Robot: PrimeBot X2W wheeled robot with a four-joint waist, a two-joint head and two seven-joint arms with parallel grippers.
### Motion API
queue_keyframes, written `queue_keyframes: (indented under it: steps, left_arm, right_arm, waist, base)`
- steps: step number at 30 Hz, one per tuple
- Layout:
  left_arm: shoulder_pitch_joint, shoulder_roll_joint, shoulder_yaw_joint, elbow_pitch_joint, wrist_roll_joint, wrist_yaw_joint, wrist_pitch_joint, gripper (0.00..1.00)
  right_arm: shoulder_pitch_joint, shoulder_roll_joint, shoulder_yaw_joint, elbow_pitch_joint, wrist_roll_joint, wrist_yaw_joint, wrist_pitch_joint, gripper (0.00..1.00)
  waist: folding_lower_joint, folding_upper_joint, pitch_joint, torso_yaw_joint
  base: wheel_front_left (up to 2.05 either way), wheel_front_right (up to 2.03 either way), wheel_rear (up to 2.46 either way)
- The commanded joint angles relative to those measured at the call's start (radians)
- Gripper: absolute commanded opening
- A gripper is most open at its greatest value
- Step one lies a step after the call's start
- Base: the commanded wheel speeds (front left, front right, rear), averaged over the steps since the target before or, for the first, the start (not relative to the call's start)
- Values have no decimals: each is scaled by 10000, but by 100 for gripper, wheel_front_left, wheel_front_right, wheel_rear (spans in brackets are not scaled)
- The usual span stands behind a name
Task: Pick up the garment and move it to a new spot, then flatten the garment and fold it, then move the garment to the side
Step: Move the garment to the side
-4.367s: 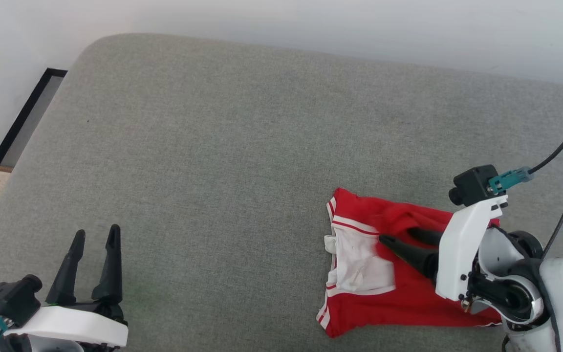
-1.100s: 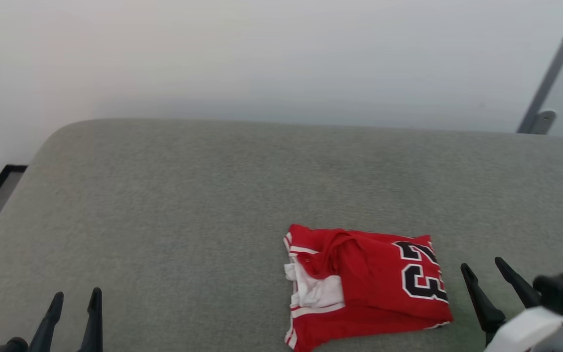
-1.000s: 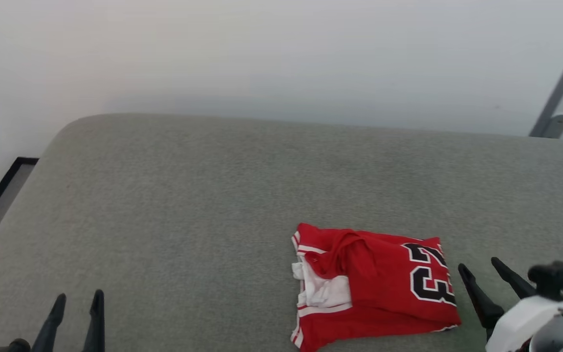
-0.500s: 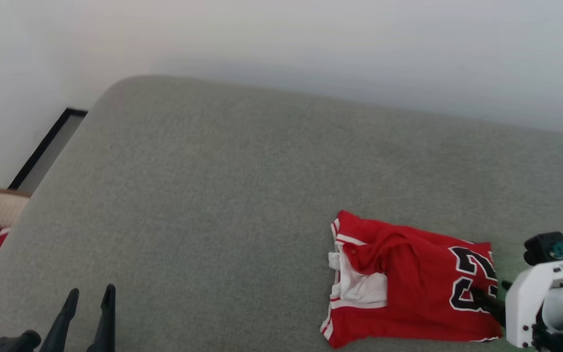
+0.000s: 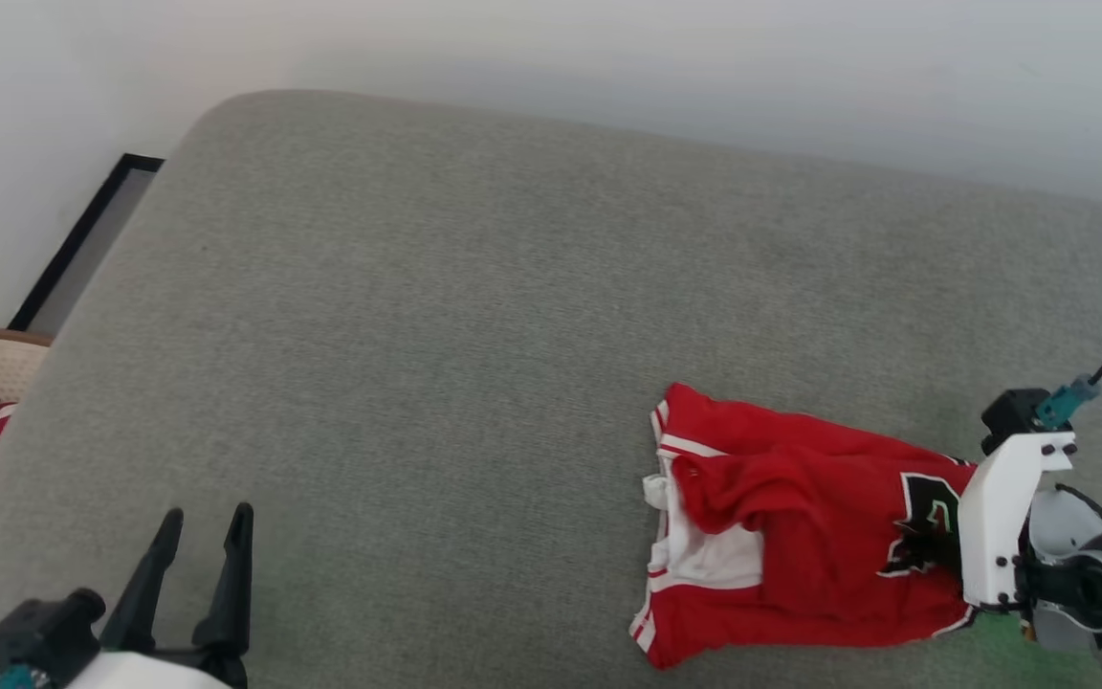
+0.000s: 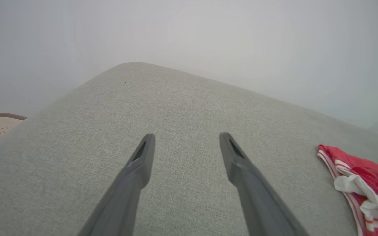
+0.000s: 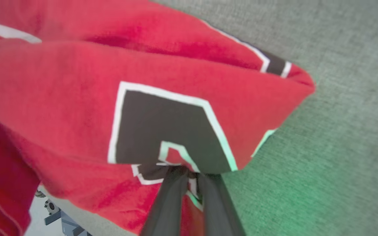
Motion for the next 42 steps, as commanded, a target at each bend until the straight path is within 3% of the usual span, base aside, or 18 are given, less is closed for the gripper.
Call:
queue_keyframes:
  steps: [1, 21, 31, 42]
  left_arm:
    - [-191, 65, -32, -20, -78, -37, -49, 100]
    - [-1819, 514, -882, -636, 160, -37, -49, 100]
    - [-2864, 941, -1751, -944, 202, -37, -49, 100]
    - [-3927, 1464, -2769, -1185, 74, -37, -49, 100]
  right_arm:
    - [9, 172, 74, 14, 96, 53, -11, 0]
    - [-1398, -1498, -1762, -1020, -1045, 27, -701, 0]
    - [-2364, -2159, -2406, -655, -2111, 27, -1685, 0]
    - [-3317, -2687, -2663, 268, -3792, 27, -3227, 0]
  waist:
    - [0, -1, 61, -111]
    - [0, -1, 946, -2696]
    - [0, -1, 1702, -3951]
    - [0, -1, 2541, -4680]
  base:
    - [0, 0, 0]
    - [0, 0, 0]
    - [0, 0, 0]
    - [0, 0, 0]
